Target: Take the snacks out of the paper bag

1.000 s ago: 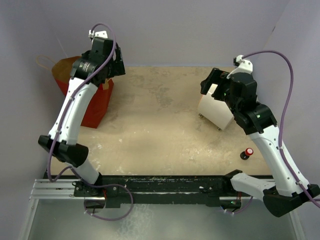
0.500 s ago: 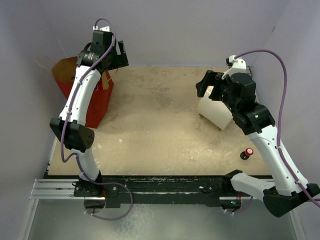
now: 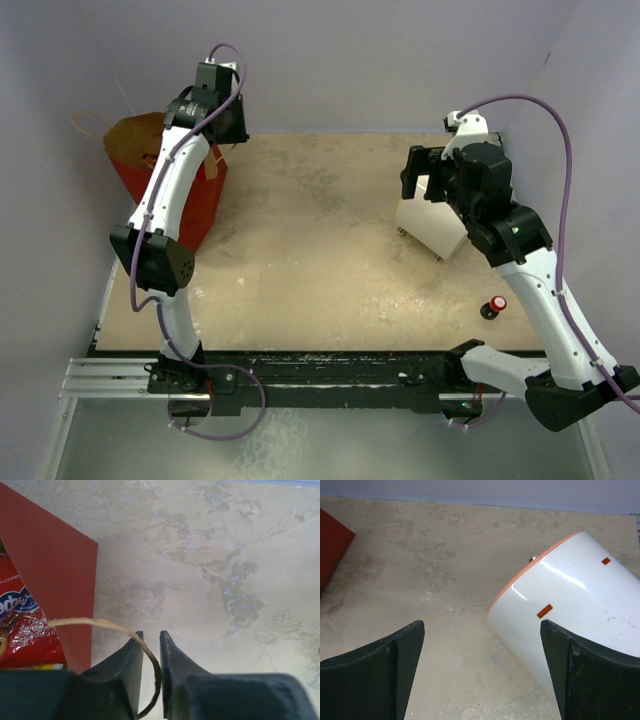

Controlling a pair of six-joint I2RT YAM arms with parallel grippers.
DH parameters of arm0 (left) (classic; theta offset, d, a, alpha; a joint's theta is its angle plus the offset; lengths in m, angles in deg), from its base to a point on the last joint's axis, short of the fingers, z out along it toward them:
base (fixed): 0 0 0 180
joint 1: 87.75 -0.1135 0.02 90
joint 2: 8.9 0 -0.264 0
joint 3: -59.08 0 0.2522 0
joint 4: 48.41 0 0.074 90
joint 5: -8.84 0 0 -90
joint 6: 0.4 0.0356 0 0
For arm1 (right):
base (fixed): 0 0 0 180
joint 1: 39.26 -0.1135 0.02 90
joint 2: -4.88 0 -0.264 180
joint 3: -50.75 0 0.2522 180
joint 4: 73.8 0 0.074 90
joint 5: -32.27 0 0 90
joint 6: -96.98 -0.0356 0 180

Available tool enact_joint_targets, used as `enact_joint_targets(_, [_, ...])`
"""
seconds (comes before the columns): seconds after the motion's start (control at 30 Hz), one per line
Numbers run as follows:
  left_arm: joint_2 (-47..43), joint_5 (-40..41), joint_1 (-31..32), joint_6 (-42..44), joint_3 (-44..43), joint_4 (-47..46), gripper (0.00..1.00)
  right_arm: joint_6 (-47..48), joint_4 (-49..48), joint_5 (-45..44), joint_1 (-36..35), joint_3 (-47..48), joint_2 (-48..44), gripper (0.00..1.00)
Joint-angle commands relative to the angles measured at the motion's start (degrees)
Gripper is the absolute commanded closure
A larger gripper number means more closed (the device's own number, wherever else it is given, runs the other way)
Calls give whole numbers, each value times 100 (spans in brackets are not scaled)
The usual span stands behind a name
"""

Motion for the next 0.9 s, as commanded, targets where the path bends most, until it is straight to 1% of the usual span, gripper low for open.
enact_joint_targets(0.0, [-470,68,-36,366,61,91,86,34,-76,-289,13,-59,-212,0])
enact_joint_targets(0.03, [-593,97,-34,390,149,109,88,21,-73,-324,13,-79,-229,0])
enact_joint_targets(0.1, [-850,84,-34,463,338,139,90,6,-51,-309,15,-100,-247,0])
enact_joint_targets(0.27, [-1320,-490,-17,561,613,544,99,56,-49,-104,13,-163,-271,0])
enact_joint_targets(0.37, [-1625,-712,87,515,865,788,100,-22,26,-65,13,-147,-233,0])
enact_joint_targets(0.43, [-1887,-693,324,488,1125,818,100,-63,54,8,18,-149,-190,0])
enact_joint_targets(0.57, [-2249,-418,1120,276,1543,895,100,-187,219,165,13,13,-77,0])
enact_joint_targets(0.73, [-2654,-1028,1567,-432,2205,750,100,-395,439,283,13,191,24,0])
enact_joint_targets(0.8, [-2728,-1258,1739,-742,2248,747,100,-584,687,356,15,343,142,0])
enact_joint_targets(0.87, [-2830,-1339,2056,-1058,2321,587,100,-805,887,491,13,430,229,0])
